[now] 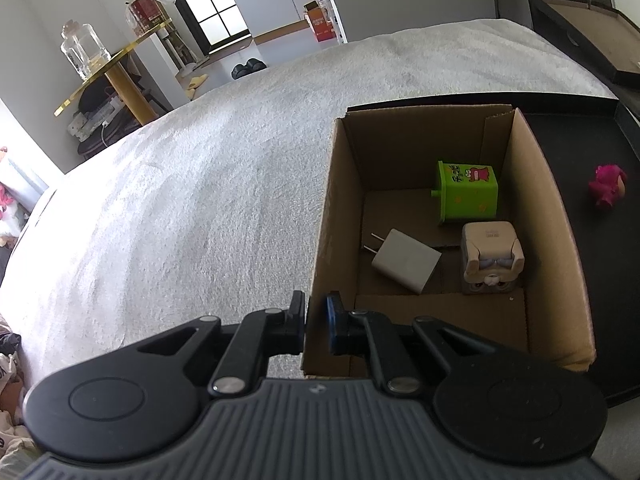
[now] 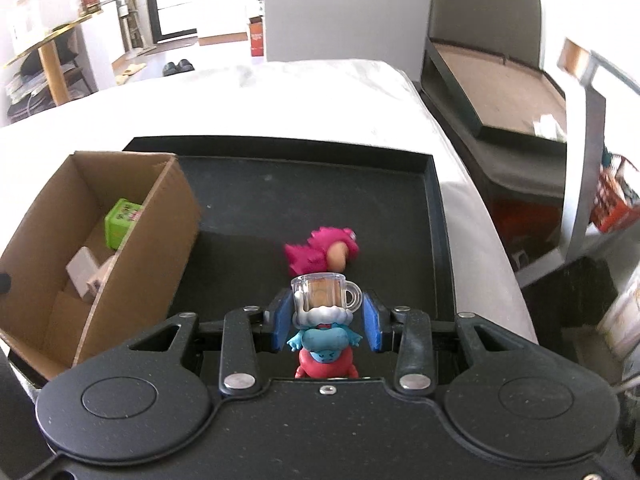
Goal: Organize rigid objects
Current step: 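Carry the figurine with the right gripper over the box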
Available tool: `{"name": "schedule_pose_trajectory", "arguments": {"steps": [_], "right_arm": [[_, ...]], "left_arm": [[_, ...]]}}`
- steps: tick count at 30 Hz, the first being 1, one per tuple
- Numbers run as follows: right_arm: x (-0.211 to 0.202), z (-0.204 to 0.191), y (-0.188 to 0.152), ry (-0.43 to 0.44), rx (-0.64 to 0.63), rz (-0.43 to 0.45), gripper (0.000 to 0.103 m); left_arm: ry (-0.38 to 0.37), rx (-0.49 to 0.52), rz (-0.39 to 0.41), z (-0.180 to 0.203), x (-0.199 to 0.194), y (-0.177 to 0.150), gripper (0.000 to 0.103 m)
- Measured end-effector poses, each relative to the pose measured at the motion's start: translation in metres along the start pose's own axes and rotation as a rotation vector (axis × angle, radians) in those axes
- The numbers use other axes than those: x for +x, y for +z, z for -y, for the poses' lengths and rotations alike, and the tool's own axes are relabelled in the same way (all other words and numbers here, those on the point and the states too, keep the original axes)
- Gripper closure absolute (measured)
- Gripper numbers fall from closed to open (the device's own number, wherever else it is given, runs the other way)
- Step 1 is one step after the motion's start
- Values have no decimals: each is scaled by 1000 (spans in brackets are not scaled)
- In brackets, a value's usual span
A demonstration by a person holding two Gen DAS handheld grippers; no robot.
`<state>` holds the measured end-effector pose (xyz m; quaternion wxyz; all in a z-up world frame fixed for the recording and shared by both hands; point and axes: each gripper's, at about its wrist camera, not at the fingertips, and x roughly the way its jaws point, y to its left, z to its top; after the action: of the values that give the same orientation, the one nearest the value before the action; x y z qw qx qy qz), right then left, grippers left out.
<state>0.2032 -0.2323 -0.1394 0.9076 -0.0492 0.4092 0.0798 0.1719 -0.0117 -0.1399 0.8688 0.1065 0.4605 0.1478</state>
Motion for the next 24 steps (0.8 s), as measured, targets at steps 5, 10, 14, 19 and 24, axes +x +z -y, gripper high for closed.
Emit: {"name": "schedule_pose_trajectory", "arguments": {"steps": [5,10,14,19,24], "right_arm": [[-5,-12,7,0,-41,17,67],[-9,-24,13,4,-78,31,66],[-14,-36,18,11,-106,45,66],[-20,-51,25,24,-143,71,66],[-24,-66,31,33,-186,100,66]], "left_arm": [[-9,-5,0,-3,0,0,94],[-21,-12,1,-5,0,0,94],[-32,-19,0,-7,1,0,94],[-41,-26,2,-9,0,-1,94],[-51,-33,3,-11,1,-1,94]]}}
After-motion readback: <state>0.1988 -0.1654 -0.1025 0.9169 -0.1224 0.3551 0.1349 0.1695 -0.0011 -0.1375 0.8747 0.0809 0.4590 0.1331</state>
